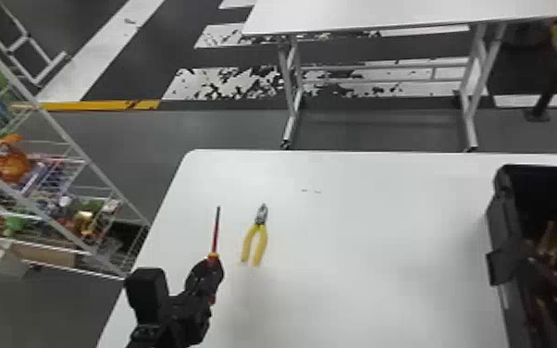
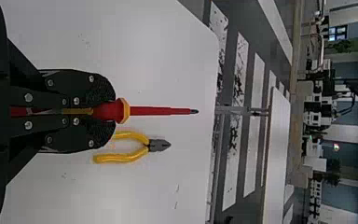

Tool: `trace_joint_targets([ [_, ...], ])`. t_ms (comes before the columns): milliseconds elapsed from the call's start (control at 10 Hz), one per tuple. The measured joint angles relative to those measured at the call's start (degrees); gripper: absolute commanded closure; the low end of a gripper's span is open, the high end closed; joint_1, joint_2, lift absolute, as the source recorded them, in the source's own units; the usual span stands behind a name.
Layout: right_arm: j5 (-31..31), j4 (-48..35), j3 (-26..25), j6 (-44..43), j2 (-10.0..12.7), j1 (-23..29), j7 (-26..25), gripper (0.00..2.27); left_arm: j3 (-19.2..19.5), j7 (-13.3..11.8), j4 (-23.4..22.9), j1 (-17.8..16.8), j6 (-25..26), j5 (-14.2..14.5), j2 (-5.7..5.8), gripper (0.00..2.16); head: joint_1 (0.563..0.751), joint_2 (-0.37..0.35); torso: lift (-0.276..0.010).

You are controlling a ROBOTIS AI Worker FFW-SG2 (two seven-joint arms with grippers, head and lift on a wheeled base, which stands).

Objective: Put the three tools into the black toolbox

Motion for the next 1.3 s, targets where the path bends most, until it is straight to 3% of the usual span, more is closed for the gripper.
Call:
trace_joint_targets([
  [200, 0.06, -0.15, 0.11, 0.27, 0.01, -0.08, 0.00, 0.08, -1.00, -0.89, -4.71, 0.68, 1.70, -0.01, 0.09, 1.71, 0.695, 0.174, -0.051],
  [500, 0.24, -0.41, 0.19, 3.63, -0.05, -0.75, 0.68, 0.08, -4.71, -2.08, -6.93, 0.11, 2.04, -2.48, 1.38, 1.71, 0.695, 0.114, -0.051],
  [1000, 0.24, -2.85, 0.75, 16.47, -0.13, -4.12, 2.28, 0.08, -15.47, -3.37, -9.03, -2.10, 2.88, -8.02, 4.70, 1.71, 0.695, 0.031, -0.051],
  [1100, 0.24, -3.16, 0.83, 18.85, -0.10, -4.99, 2.28, 0.08, -18.31, -3.33, -9.02, -2.96, 3.54, -9.67, 5.33, 1.71, 0.695, -0.019, -0.051],
  [1300, 0.25, -3.28, 1.71, 22.77, -0.08, -6.90, 2.28, 0.08, -23.22, -3.14, -8.56, -4.68, 5.38, -12.11, 5.88, 1.71, 0.695, -0.057, -0.051],
])
